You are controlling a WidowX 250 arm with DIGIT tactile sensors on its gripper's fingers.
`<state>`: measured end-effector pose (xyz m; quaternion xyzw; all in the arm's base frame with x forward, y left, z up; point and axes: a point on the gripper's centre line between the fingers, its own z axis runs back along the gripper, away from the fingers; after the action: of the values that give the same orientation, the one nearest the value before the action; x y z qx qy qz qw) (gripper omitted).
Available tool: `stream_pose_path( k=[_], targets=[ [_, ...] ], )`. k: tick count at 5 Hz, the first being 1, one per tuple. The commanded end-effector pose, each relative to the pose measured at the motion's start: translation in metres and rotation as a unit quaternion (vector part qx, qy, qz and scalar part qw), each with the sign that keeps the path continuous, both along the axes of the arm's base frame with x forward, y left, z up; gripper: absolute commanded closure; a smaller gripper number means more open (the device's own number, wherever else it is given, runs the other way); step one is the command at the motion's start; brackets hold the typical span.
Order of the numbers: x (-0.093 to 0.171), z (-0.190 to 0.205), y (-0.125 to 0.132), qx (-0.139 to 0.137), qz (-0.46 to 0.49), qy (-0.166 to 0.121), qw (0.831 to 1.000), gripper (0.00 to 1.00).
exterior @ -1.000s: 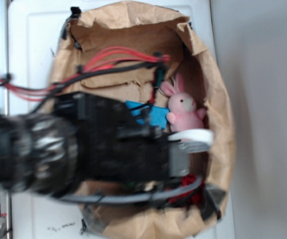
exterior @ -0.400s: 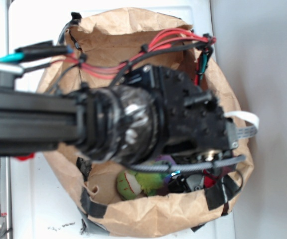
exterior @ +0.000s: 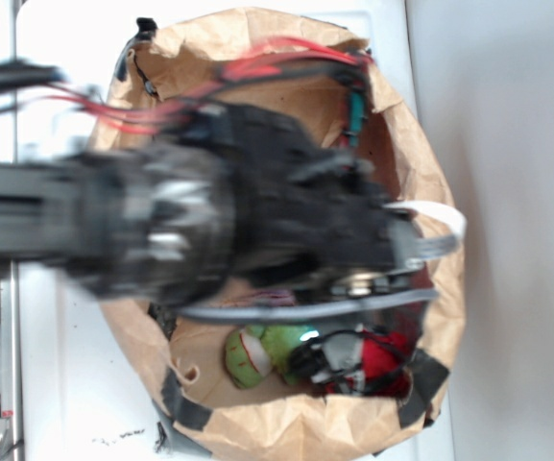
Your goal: Grab the green animal.
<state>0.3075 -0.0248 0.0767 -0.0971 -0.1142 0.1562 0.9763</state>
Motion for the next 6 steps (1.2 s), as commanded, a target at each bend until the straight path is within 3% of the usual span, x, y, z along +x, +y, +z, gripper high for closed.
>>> stream_pose_path(
  k=[1,4,6],
  targets=[
    [-0.035,0.03,-0.021,0.002,-0.003,-0.057,0.998,0.0],
    [-0.038,0.011,-0.052,0.01,-0.017,-0.043,0.999,0.0],
    [-0.024,-0.018,-0.043,0.038,0.001,-0.021,0.999,0.0]
  ],
)
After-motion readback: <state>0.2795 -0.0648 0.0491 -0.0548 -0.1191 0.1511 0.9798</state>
